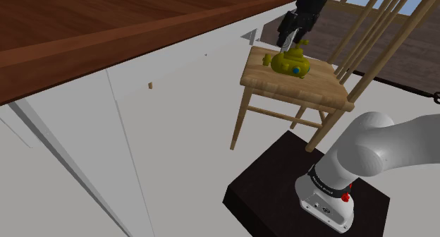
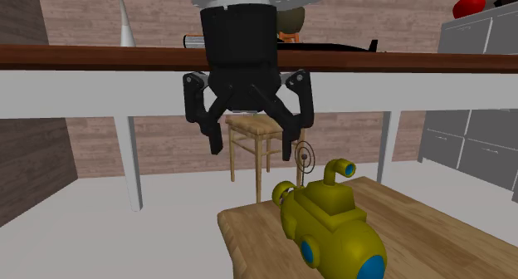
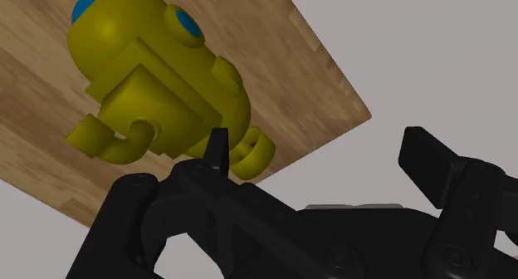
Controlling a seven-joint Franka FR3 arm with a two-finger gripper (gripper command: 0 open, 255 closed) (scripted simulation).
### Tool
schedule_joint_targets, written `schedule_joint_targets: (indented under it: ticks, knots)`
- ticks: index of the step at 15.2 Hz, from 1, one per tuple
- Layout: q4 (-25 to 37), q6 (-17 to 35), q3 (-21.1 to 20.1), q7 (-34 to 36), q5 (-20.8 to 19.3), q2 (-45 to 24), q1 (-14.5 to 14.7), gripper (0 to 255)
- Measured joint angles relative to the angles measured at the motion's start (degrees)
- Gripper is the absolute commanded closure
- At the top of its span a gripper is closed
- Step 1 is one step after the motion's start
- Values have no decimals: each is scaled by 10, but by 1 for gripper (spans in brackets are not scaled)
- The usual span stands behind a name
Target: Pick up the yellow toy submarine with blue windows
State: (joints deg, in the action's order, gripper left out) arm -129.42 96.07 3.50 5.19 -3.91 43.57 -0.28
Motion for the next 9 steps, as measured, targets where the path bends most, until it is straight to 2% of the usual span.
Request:
schedule_joint_targets:
  ticks: [3, 9]
  knots:
    - [18, -21, 22, -20, 2, -12, -2, 0]
    - [136, -143, 126, -116, 14, -93, -8, 0]
